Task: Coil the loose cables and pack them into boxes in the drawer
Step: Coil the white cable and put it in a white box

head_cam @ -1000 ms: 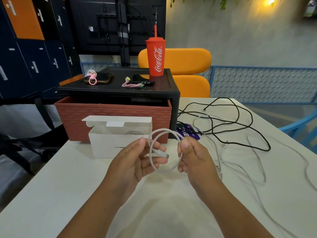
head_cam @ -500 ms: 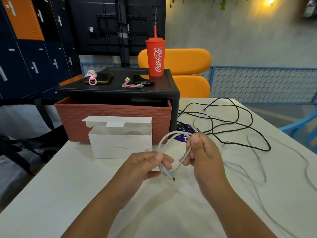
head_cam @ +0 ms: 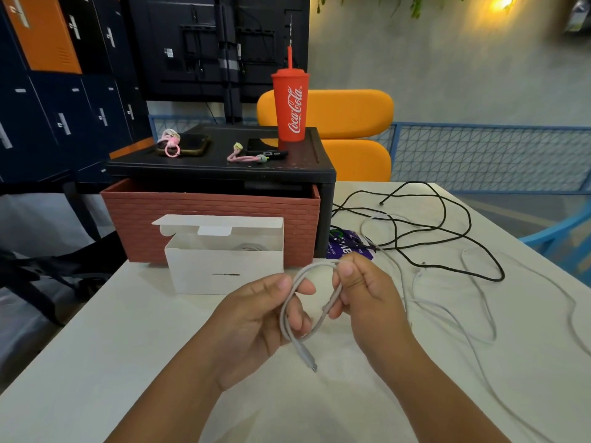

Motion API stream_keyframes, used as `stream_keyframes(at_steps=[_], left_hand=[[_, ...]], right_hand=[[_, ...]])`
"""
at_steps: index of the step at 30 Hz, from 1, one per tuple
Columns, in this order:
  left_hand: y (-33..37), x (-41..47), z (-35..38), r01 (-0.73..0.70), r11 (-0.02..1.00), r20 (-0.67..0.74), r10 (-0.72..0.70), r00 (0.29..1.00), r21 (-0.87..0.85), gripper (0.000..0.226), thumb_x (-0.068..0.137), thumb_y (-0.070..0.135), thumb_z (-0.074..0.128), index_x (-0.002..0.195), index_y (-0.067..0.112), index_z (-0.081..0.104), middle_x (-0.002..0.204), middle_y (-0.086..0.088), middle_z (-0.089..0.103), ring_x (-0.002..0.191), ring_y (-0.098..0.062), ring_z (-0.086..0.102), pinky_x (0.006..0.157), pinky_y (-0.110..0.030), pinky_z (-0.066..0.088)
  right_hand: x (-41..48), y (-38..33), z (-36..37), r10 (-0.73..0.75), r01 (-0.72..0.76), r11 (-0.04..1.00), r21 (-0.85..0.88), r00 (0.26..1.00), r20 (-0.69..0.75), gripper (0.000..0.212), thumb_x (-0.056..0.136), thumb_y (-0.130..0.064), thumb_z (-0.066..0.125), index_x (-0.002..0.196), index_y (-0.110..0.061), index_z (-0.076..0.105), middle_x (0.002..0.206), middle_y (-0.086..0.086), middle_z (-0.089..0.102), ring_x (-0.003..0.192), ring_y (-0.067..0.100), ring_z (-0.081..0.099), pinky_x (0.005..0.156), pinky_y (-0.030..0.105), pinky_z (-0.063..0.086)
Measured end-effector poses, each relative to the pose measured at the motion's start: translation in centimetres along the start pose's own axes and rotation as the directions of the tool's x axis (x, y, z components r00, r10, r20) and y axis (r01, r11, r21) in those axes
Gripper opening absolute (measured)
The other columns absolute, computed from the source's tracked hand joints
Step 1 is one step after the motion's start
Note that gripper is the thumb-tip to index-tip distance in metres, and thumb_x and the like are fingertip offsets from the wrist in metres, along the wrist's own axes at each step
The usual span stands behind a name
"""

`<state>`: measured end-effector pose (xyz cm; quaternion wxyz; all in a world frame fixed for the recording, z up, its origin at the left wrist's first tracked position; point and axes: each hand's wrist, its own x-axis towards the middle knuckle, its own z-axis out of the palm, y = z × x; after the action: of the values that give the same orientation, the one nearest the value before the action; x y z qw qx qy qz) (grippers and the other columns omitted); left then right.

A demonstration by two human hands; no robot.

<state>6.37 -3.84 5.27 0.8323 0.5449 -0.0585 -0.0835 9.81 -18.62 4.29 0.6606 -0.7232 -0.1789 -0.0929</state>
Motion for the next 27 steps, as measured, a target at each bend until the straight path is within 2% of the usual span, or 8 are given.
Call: stream_keyframes(at_steps=[3, 7, 10, 13, 17, 20, 23, 27], left_hand=[[-0.3, 0.2, -0.2, 0.035, 0.993, 0.054, -0.029, 0.998, -0.111, 0.023, 0.078, 0.021, 0.053, 0.068, 0.01, 0.07, 0.041, -0.003, 0.044, 0.042, -0.016, 0.049, 0.059, -0.027, 0.052], [-0.2, 0.4, -1.3, 0.042, 0.949, 0.181, 0.016, 0.983, -0.313, 0.016, 0.071, 0.02, 0.075, 0.074, 0.006, 0.067, 0.041, 0.004, 0.036, 0.036, -0.011, 0.042, 0.068, -0.028, 0.055], [0.2, 0.7, -2.4, 0.025, 0.891, 0.316, 0.134, 0.939, -0.453, 0.03, 0.097, 0.021, 0.044, 0.104, -0.003, 0.062, 0.056, -0.001, 0.035, 0.053, -0.015, 0.054, 0.084, -0.033, 0.049], [0.6, -0.3, -3.5, -0.167, 0.881, 0.054, 0.212, 0.976, -0.443, 0.051, 0.104, 0.022, 0.009, 0.131, -0.006, 0.042, 0.072, -0.008, 0.038, 0.07, -0.023, 0.051, 0.097, -0.035, 0.035], [2.1, -0.4, -3.5, -0.297, 0.877, 0.038, 0.336, 0.941, -0.378, 0.043, 0.103, 0.018, 0.021, 0.135, -0.004, 0.039, 0.08, -0.013, 0.056, 0.077, -0.024, 0.057, 0.1, -0.034, 0.037], [1.8, -0.5, -2.1, -0.424, 0.856, -0.107, 0.411, 0.905, -0.295, 0.041, 0.076, 0.019, 0.058, 0.114, 0.007, 0.064, 0.063, 0.0, 0.057, 0.061, -0.013, 0.058, 0.076, -0.027, 0.054], [1.7, -0.6, -0.4, -0.503, 0.863, -0.166, 0.49, 0.856, -0.043, 0.043, 0.076, 0.015, 0.056, 0.119, 0.019, 0.056, 0.066, 0.003, 0.064, 0.07, -0.009, 0.065, 0.072, -0.022, 0.054], [0.2, 0.1, -0.5, -0.481, 0.749, -0.128, 0.59, 0.798, 0.455, 0.044, 0.08, 0.018, 0.042, 0.102, 0.052, 0.059, 0.08, 0.011, 0.067, 0.081, -0.004, 0.062, 0.077, -0.015, 0.047]], right_hand=[[0.1, -0.2, -0.1, 0.016, -0.016, 0.998, 0.063, 1.0, -0.005, 0.028, 0.082, -0.041, 0.04, 0.062, -0.024, 0.05, 0.044, -0.007, 0.047, 0.045, 0.006, 0.048, 0.058, 0.027, 0.042], [0.0, -0.3, -0.2, -0.031, 0.034, 0.998, -0.054, 0.998, 0.047, 0.025, 0.082, -0.043, 0.043, 0.064, -0.03, 0.054, 0.047, -0.007, 0.052, 0.049, 0.005, 0.051, 0.059, 0.022, 0.044], [0.1, -0.3, -0.7, -0.119, 0.117, 0.966, -0.229, 0.993, 0.008, 0.012, 0.084, -0.038, 0.05, 0.073, -0.035, 0.052, 0.059, -0.01, 0.054, 0.053, 0.005, 0.052, 0.055, 0.016, 0.042], [0.6, -0.1, -1.6, -0.171, 0.114, 0.895, -0.431, 0.98, -0.097, 0.024, 0.09, -0.025, 0.057, 0.074, -0.039, 0.046, 0.066, -0.01, 0.056, 0.069, 0.006, 0.055, 0.061, 0.021, 0.041], [1.1, 0.5, -2.0, -0.227, 0.134, 0.807, -0.575, 0.97, -0.093, 0.021, 0.089, -0.014, 0.057, 0.074, -0.028, 0.052, 0.079, -0.01, 0.059, 0.082, 0.011, 0.055, 0.071, 0.026, 0.042], [1.2, 1.2, -0.9, -0.305, 0.26, 0.669, -0.696, 0.95, 0.062, 0.012, 0.082, -0.012, 0.058, 0.072, -0.016, 0.063, 0.076, -0.001, 0.061, 0.072, 0.022, 0.057, 0.069, 0.037, 0.047], [1.0, 2.2, 0.3, -0.421, 0.473, 0.499, -0.726, 0.865, 0.275, 0.008, 0.069, -0.015, 0.065, 0.068, -0.023, 0.067, 0.069, -0.008, 0.062, 0.062, 0.013, 0.055, 0.069, 0.028, 0.046], [0.4, 2.2, 1.1, -0.476, 0.606, 0.479, -0.635, 0.787, 0.392, 0.02, 0.079, -0.021, 0.048, 0.074, -0.023, 0.068, 0.073, -0.01, 0.062, 0.065, 0.011, 0.051, 0.074, 0.022, 0.033]])
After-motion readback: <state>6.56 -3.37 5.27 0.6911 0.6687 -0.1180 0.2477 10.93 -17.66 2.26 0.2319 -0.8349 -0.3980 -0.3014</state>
